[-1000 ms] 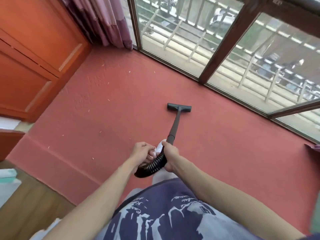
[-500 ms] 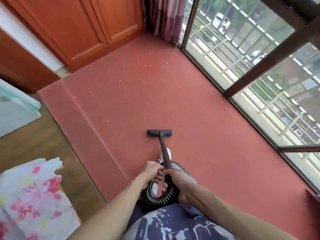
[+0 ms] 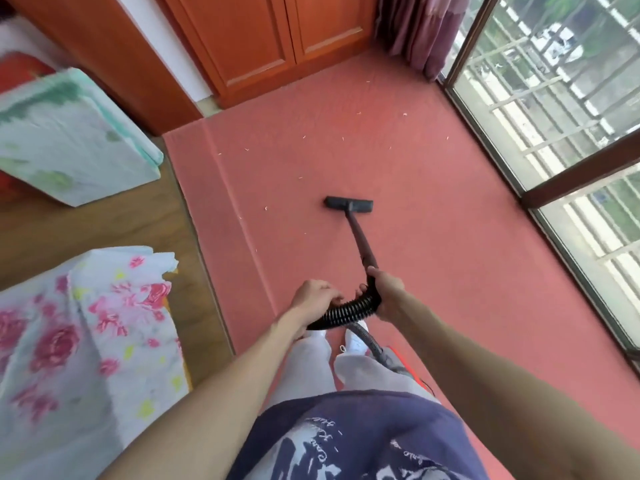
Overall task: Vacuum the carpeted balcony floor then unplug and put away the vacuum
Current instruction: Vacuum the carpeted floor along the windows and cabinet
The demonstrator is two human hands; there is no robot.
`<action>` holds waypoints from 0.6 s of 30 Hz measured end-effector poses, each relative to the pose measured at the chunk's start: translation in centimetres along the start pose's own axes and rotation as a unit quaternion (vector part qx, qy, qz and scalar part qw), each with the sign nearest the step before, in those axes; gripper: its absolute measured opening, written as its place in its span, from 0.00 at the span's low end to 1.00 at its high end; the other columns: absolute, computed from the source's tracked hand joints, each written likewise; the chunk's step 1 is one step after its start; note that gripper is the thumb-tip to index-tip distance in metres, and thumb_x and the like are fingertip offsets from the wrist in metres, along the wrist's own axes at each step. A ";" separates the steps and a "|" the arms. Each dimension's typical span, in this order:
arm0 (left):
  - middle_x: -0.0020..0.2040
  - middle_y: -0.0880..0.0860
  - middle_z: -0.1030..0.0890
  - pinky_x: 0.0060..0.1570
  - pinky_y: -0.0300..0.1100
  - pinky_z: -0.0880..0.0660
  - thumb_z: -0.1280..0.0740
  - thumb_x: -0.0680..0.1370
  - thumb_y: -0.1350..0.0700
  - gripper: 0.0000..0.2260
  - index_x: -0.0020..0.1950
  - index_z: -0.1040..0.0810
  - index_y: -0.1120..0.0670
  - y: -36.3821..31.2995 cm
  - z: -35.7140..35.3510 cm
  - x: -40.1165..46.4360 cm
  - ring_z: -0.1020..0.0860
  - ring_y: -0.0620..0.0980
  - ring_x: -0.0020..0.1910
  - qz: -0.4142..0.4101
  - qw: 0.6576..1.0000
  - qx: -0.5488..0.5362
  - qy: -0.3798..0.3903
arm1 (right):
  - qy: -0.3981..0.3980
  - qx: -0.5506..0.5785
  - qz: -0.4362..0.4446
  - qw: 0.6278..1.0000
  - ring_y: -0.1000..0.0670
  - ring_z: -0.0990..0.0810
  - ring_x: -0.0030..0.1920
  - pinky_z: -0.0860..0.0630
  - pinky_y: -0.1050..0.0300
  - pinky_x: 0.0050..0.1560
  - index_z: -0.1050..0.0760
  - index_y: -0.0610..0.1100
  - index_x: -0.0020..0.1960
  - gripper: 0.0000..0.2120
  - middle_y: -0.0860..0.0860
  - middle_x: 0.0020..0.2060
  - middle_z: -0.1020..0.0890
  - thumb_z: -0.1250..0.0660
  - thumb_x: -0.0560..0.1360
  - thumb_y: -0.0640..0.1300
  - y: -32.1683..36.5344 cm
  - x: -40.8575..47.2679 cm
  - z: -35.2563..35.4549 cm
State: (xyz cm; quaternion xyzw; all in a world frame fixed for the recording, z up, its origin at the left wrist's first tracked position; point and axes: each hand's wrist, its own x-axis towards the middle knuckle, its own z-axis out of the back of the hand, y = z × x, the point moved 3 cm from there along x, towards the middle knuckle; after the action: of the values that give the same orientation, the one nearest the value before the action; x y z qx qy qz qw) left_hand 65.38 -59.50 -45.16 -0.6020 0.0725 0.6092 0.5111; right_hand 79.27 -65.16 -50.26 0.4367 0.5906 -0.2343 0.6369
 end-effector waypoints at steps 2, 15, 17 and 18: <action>0.43 0.52 0.14 0.50 0.42 0.26 0.31 0.73 0.57 0.06 0.43 0.15 0.57 0.0 0.4 -0.3 0.19 0.50 0.44 -0.008 1.000 -0.010 -0.002 | -0.011 -0.010 0.014 1.000 0.49 0.30 0.23 0.27 0.59 0.22 0.30 0.39 0.54 0.07 0.46 0.30 0.31 0.35 0.79 0.39 0.3 0.7 0.0; 0.43 0.61 0.20 0.35 0.53 0.18 0.38 0.79 0.58 0.11 0.54 0.24 0.65 2.3 -3.9 -4.4 0.19 0.57 0.36 0.095 0.978 -0.138 0.126 | -0.021 -0.252 0.042 0.967 0.48 0.31 0.25 0.27 0.59 0.22 0.26 0.37 0.48 0.01 0.45 0.30 0.31 0.35 0.77 0.33 2.9 -5.4 8.8; 0.43 0.61 0.19 0.37 0.53 0.18 0.37 0.79 0.58 0.10 0.52 0.23 0.64 2.4 -3.8 -4.5 0.19 0.57 0.36 0.092 0.979 -0.140 0.116 | -0.032 -0.259 0.045 0.964 0.48 0.31 0.25 0.27 0.59 0.21 0.27 0.37 0.46 0.02 0.45 0.30 0.31 0.35 0.77 0.34 4.0 -3.9 8.0; 0.44 0.61 0.19 0.38 0.52 0.18 0.37 0.79 0.58 0.09 0.51 0.23 0.63 2.5 -3.7 -4.4 0.19 0.57 0.36 0.093 0.980 -0.142 0.109 | -0.036 -0.264 0.046 0.963 0.48 0.31 0.25 0.27 0.59 0.20 0.28 0.37 0.45 0.03 0.45 0.30 0.31 0.35 0.77 0.34 4.4 -2.9 7.3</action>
State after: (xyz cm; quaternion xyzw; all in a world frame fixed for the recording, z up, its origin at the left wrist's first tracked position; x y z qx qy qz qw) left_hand 64.90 -65.65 -43.89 -0.7215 0.0960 0.5890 0.3511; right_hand 86.32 -69.62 -46.77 0.2712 0.5869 -0.0562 0.7608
